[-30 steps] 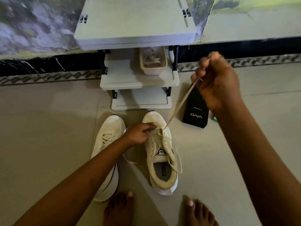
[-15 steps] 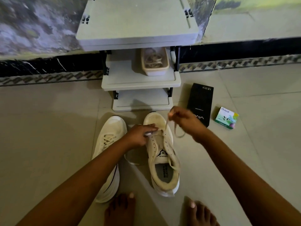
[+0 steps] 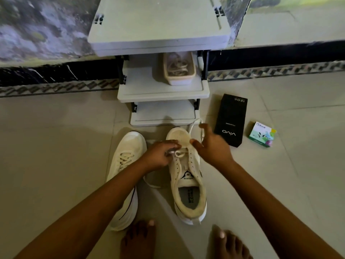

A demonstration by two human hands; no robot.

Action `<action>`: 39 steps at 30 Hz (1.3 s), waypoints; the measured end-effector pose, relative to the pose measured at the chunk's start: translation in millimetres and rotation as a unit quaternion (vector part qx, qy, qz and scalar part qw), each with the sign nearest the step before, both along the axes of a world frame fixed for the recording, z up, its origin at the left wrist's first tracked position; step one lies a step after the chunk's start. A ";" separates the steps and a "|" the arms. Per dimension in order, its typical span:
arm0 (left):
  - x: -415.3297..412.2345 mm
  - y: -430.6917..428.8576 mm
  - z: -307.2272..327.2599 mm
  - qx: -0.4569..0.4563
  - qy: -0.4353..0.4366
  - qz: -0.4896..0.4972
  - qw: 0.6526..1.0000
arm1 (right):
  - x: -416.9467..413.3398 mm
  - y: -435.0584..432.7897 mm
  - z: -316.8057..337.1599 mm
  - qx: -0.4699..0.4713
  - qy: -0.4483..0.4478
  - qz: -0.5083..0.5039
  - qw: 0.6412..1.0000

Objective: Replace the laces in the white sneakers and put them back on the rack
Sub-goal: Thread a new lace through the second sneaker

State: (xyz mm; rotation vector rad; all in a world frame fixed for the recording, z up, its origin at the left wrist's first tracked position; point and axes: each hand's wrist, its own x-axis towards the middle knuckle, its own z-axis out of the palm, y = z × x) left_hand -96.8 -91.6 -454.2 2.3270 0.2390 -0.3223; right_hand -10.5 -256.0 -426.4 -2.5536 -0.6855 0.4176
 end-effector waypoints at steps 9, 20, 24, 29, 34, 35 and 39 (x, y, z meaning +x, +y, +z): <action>-5.8 2.9 -8.5 0.082 -0.033 0.064 0.994 | 6.4 -5.2 -28.7 -0.013 0.090 0.076 0.993; 10.2 21.5 69.7 -0.377 -0.036 0.222 0.898 | -12.8 -3.5 -32.5 -0.112 0.120 0.088 0.983; 6.5 36.1 76.2 -0.404 -0.020 0.269 0.874 | -11.5 -3.4 -32.5 -0.081 0.160 0.067 0.982; -5.8 34.7 29.8 0.177 0.037 0.107 0.978 | -6.5 -5.2 -16.6 0.045 0.128 -0.013 0.991; -24.9 13.0 9.5 0.210 0.130 -0.037 0.968 | -6.7 -3.4 -6.4 0.191 0.126 -0.032 0.973; -28.8 4.9 1.5 0.222 0.179 -0.076 0.956 | -8.6 -2.2 -6.8 0.195 0.132 -0.025 0.972; -40.2 -13.1 -26.9 0.216 0.207 -0.078 0.951 | -10.1 0.0 -7.7 0.235 0.187 -0.032 0.953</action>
